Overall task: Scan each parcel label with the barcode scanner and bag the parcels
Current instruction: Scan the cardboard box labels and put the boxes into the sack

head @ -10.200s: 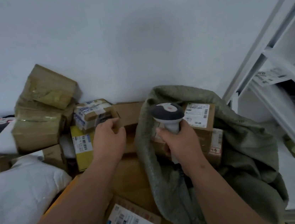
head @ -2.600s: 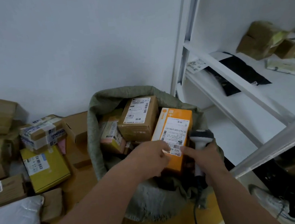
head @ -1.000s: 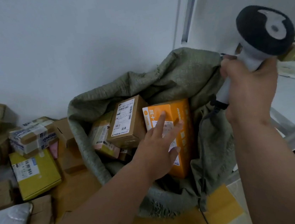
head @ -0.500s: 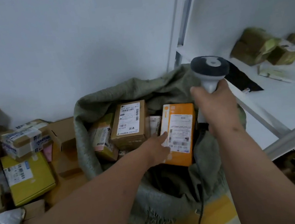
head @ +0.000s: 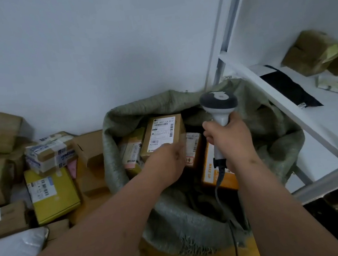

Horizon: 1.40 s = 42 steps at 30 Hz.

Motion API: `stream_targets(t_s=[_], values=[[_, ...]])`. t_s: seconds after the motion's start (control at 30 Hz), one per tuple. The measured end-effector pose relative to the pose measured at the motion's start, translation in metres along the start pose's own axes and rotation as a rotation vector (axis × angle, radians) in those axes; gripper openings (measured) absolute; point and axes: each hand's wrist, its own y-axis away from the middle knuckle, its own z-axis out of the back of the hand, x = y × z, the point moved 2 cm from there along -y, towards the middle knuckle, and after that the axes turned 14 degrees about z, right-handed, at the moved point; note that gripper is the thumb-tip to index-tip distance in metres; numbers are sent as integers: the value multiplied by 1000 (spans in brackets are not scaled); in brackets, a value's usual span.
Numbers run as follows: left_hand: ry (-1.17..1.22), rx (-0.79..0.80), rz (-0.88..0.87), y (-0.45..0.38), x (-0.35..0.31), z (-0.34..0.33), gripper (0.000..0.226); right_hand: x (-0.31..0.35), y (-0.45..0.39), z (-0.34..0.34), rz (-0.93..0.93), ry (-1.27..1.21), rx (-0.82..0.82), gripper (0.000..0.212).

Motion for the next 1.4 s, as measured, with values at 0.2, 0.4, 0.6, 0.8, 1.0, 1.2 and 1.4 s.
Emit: stream_targets(t_s=[0.2, 0.4, 0.6, 0.8, 1.0, 1.2, 1.4], values=[[187, -321, 70, 13, 42, 37, 39, 7, 16, -39, -31, -36, 126, 23], [266, -455, 210, 30, 117, 60, 40, 13, 45, -83, -69, -96, 335, 15], [116, -147, 367, 39, 185, 33, 46, 13, 87, -122, -175, -40, 629, 27], [-124, 8, 564, 68, 221, 10, 58, -18, 133, -158, -240, 205, 809, 20], [-266, 6, 699, 100, 246, 8, 62, -53, 168, -173, -237, 383, 932, 28], [-328, 148, 748, 115, 262, 3, 63, -63, 184, -175, -193, 482, 979, 33], [-247, 259, 690, 112, 264, 0, 50, -63, 199, -176, -213, 513, 925, 31]])
